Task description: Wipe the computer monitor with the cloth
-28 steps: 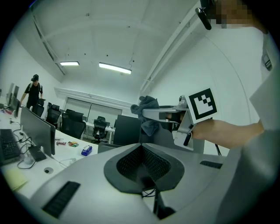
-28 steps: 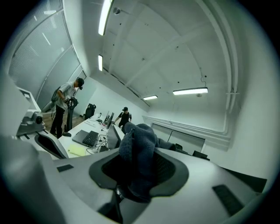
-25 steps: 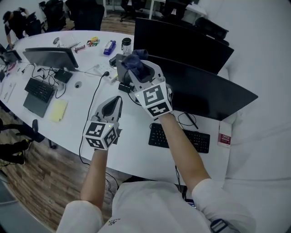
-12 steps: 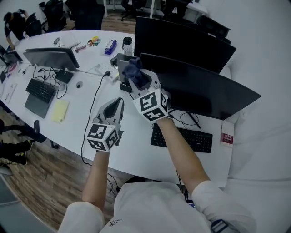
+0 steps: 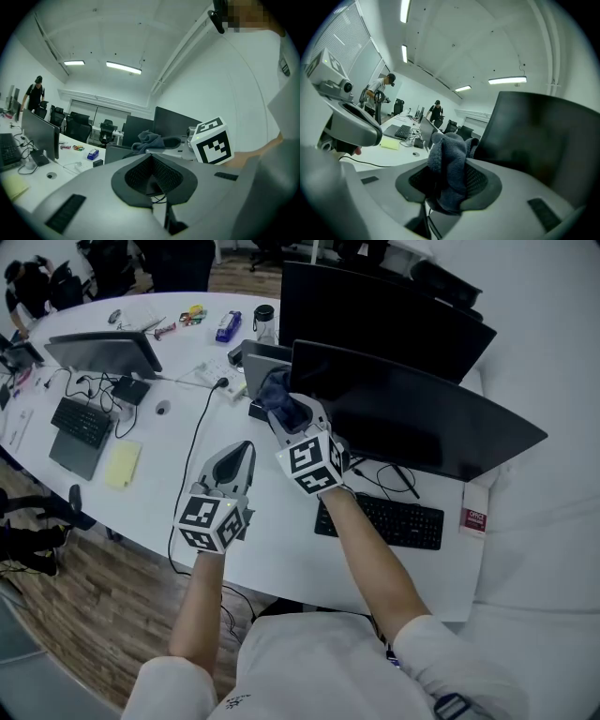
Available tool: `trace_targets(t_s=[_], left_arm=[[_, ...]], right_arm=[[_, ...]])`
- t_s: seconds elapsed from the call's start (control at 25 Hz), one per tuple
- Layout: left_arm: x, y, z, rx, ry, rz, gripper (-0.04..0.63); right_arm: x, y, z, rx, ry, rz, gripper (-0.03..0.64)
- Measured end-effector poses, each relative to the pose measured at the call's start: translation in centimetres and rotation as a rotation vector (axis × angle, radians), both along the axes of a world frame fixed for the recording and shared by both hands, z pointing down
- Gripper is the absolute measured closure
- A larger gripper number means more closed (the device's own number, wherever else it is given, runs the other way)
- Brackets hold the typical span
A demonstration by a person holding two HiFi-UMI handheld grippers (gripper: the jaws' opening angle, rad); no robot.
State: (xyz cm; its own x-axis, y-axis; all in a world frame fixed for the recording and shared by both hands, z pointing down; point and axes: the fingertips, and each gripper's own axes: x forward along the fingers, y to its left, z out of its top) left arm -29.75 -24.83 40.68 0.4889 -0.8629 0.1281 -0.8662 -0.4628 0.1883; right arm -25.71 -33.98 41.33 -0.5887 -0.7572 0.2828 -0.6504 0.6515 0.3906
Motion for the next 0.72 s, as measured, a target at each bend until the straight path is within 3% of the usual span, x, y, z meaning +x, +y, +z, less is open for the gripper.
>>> trace_targets(t_s=[0.72], left_arm=[[1.2,0.1,4.7,-0.079,0.005,0.033,0.589]], right_arm=[[1.0,0.9,10.4,-0.165,0.024,0.040,0.463]])
